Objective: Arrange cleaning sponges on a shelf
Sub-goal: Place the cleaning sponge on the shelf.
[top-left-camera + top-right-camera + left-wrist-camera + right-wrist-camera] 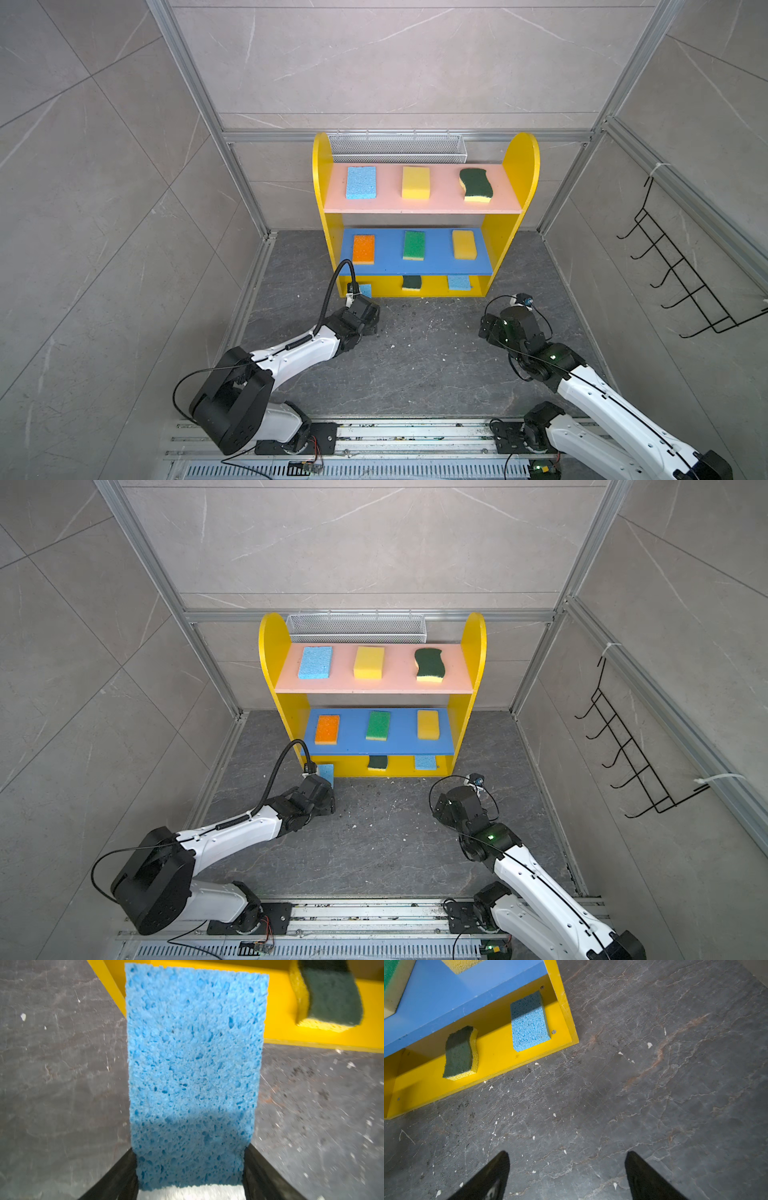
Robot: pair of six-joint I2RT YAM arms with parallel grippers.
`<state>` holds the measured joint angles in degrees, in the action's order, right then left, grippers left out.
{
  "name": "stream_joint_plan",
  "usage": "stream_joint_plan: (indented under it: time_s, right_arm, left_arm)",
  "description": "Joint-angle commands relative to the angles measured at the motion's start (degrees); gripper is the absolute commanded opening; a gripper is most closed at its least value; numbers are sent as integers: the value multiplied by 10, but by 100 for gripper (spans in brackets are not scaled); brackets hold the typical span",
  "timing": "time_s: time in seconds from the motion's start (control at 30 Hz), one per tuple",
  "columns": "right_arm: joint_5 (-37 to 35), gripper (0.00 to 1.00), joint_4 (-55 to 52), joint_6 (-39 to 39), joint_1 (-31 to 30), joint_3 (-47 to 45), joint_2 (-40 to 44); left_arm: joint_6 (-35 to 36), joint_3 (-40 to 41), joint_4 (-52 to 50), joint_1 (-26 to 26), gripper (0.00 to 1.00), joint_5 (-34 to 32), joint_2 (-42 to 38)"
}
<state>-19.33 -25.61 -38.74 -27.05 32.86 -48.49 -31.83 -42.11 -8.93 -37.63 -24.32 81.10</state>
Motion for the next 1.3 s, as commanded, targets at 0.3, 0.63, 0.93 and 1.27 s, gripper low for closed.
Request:
stream_joint_plan:
  time_s: [0.3, 0.63, 0.93, 1.27]
  right_arm:
    - [-4, 89, 37, 20, 9, 14, -40]
    - [12, 89, 52, 31, 21, 18, -61]
    - [24, 89, 57, 32, 29, 12, -60]
    - [36, 89, 61, 32, 35, 10, -57]
  left_arm:
    - [104, -61, 153, 51, 73, 9, 108]
    - [109, -88, 211, 61, 73, -19, 169]
    - [117, -122, 220, 69, 73, -25, 213]
    - [110, -185, 181, 76, 73, -25, 263]
